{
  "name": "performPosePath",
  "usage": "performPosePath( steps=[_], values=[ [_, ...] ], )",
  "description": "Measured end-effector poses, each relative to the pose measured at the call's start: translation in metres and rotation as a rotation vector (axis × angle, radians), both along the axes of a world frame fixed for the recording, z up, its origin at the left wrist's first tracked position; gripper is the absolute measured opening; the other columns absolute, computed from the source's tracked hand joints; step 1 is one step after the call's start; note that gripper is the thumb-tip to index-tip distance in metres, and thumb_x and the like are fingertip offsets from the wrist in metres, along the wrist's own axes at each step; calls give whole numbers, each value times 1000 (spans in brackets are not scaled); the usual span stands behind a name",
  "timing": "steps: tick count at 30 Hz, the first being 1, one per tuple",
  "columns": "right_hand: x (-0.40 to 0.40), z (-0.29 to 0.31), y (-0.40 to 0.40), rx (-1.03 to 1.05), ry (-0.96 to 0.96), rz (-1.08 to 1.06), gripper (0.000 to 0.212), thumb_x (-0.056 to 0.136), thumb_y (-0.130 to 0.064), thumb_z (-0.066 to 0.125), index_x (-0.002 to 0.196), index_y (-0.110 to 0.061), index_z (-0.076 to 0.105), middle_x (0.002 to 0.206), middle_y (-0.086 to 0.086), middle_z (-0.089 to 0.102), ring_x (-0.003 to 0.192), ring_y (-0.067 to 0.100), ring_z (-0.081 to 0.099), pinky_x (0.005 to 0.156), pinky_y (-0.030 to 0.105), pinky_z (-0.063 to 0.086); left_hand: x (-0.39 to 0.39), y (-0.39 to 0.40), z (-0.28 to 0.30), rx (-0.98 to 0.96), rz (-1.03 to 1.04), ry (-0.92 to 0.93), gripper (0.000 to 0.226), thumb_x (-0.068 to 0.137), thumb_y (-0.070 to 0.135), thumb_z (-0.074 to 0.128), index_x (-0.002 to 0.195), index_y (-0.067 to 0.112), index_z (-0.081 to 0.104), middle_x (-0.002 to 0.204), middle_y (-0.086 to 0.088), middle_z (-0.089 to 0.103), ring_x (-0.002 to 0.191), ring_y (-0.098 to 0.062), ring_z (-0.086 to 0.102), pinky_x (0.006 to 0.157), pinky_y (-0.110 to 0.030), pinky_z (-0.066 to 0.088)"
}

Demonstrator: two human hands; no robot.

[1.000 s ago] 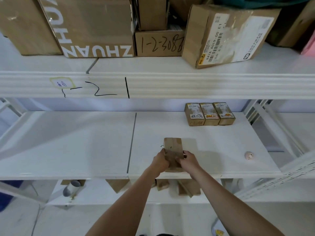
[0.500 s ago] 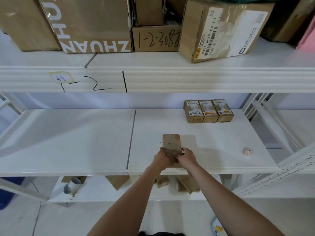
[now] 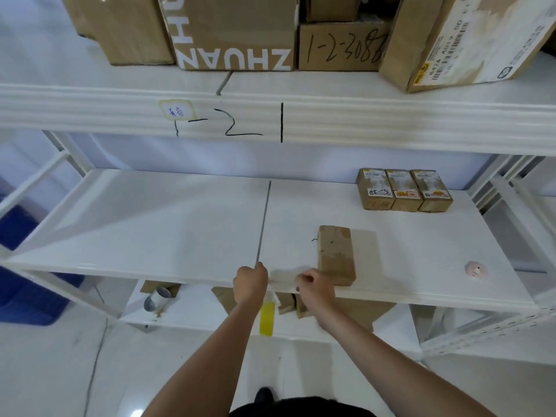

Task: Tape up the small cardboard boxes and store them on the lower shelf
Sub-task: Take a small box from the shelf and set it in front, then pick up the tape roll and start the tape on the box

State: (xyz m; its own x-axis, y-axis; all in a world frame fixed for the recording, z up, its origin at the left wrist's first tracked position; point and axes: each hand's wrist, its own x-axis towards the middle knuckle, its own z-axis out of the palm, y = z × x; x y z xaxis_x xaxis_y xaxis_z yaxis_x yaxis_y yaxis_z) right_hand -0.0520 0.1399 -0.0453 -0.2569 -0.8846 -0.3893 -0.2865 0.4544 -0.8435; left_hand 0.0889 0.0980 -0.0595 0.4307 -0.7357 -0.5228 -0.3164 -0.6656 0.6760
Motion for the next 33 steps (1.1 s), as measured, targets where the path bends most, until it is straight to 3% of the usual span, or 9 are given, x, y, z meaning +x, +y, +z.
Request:
performPosePath(
  steps=[2, 4, 6, 11, 15, 18, 25, 29, 33],
  values=[
    [12, -15, -2, 168, -100, 4, 17, 95, -14, 59, 84, -11, 72, 72, 0, 71, 58, 11, 64, 48, 19, 48, 16, 5, -8, 63, -3, 92, 33, 96, 27, 47, 100, 0, 65, 87, -17, 69, 69, -26, 56, 55, -26, 37],
    [22, -29, -7, 284, -190, -18, 18, 97, -8, 56, 95, -2, 72, 79, 9, 72, 66, 22, 68, 54, 27, 57, 28, 7, -10, 141, 1, 179, 26, 95, 19, 48, 85, 0, 63, 67, -11, 61, 54, -22, 51, 54, -26, 41],
    [31, -41, -12, 379, -237, -55, 19, 97, -6, 56, 106, 4, 69, 94, 17, 74, 78, 29, 71, 59, 31, 60, 38, 8, -6, 237, -12, 209, 23, 95, 14, 48, 76, 5, 58, 61, -7, 57, 49, -20, 47, 52, -24, 41],
    [51, -57, -19, 477, -226, -55, 28, 97, -12, 60, 124, -7, 63, 118, 15, 67, 109, 28, 66, 63, 30, 55, 62, 8, 6, 395, -149, 291, 19, 99, 15, 49, 88, 8, 63, 85, -7, 66, 73, -24, 60, 70, -31, 52],
    [63, -65, -20, 541, -230, -14, 38, 98, -25, 64, 134, -16, 56, 135, 9, 57, 118, 24, 55, 90, 36, 53, 85, 7, 7, 449, -225, 306, 14, 99, 15, 51, 95, 9, 63, 91, -6, 67, 81, -24, 63, 83, -34, 53],
    [66, -72, -18, 550, -314, -61, 43, 99, -28, 65, 140, -18, 56, 143, 7, 52, 127, 26, 49, 96, 39, 48, 99, 4, 2, 474, -268, 304, 15, 98, 17, 55, 103, 9, 66, 98, -6, 69, 85, -25, 65, 86, -35, 54],
    [70, -89, -4, 381, -435, -173, 43, 97, -13, 66, 139, -13, 56, 142, 8, 56, 126, 26, 55, 103, 41, 46, 105, 1, -4, 484, -329, 316, 16, 99, 22, 57, 105, 11, 67, 95, -5, 70, 86, -25, 67, 88, -36, 56],
    [74, -88, -13, 407, -347, -161, 38, 97, -23, 68, 132, -13, 61, 135, 1, 61, 124, 17, 56, 106, 33, 46, 103, 1, -4, 474, -346, 324, 17, 100, 21, 54, 106, 11, 67, 96, -6, 71, 87, -26, 67, 87, -37, 55],
    [70, -94, -15, 341, -301, -179, 11, 90, -23, 76, 94, -17, 67, 95, -2, 65, 80, 9, 57, 80, 26, 50, 100, 2, -5, 463, -365, 327, 16, 100, 22, 56, 104, 11, 66, 93, -5, 71, 82, -24, 67, 80, -35, 55]
  ],
)
